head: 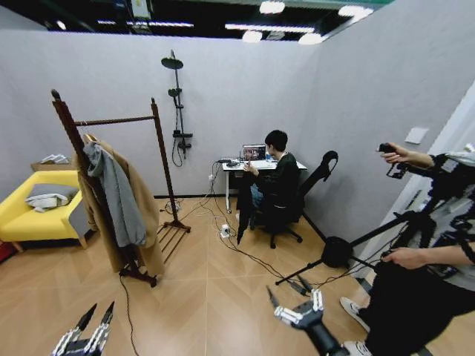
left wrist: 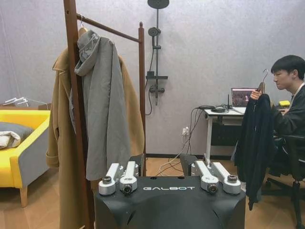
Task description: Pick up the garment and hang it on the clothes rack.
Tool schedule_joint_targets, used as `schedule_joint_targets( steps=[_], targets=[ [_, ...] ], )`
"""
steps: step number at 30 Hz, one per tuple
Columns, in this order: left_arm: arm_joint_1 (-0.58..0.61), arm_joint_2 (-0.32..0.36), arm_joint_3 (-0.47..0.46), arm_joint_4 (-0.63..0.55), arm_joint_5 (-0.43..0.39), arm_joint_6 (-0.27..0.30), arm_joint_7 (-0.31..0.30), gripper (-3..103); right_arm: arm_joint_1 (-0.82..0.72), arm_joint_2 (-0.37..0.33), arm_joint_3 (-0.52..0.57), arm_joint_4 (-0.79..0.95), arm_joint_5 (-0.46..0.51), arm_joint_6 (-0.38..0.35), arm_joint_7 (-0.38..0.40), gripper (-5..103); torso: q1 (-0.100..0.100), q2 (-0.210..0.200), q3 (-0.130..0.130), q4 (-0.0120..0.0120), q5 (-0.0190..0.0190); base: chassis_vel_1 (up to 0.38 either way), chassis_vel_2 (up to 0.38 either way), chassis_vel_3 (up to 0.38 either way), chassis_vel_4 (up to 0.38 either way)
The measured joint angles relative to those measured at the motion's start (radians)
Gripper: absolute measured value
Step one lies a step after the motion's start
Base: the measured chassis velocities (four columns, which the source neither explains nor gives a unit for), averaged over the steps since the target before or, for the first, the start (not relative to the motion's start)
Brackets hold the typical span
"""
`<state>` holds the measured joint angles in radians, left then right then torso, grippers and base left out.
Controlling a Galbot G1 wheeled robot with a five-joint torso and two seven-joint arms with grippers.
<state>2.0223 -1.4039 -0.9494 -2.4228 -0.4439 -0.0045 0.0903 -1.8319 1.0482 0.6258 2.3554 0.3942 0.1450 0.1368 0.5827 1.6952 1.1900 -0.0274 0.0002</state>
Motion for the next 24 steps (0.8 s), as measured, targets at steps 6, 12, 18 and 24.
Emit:
schedule_joint_targets(
  steps=[6,12,18,24],
  targets=[
    [0.0,0.0,0.0,0.0,0.0,0.0,0.0,46,0.058,-0.037,0.098,-0.015,0.157,-0.095,0.08,100,0.0,0.0,0.0,0.0001,-0.0001,0.0,0.0,0.0,0.0],
    [0.0,0.0,0.0,0.0,0.0,0.0,0.0,46,0.135,-0.043,0.121,0.017,0.188,-0.218,0.136,100,0.0,0.0,0.0,0.0007,0.0002,0.0,0.0,0.0,0.0],
    [0.0,0.0,0.0,0.0,0.0,0.0,0.0,46,0.113,0.007,0.104,-0.001,0.114,-0.218,0.208,100,0.0,0.0,0.0,-0.0003,-0.0002,0.0,0.0,0.0,0.0],
    [0.0,0.0,0.0,0.0,0.0,0.0,0.0,46,0.094,0.022,0.099,-0.008,0.114,-0.175,0.2,100,0.0,0.0,0.0,-0.0001,0.0,0.0,0.0,0.0,0.0]
  ],
)
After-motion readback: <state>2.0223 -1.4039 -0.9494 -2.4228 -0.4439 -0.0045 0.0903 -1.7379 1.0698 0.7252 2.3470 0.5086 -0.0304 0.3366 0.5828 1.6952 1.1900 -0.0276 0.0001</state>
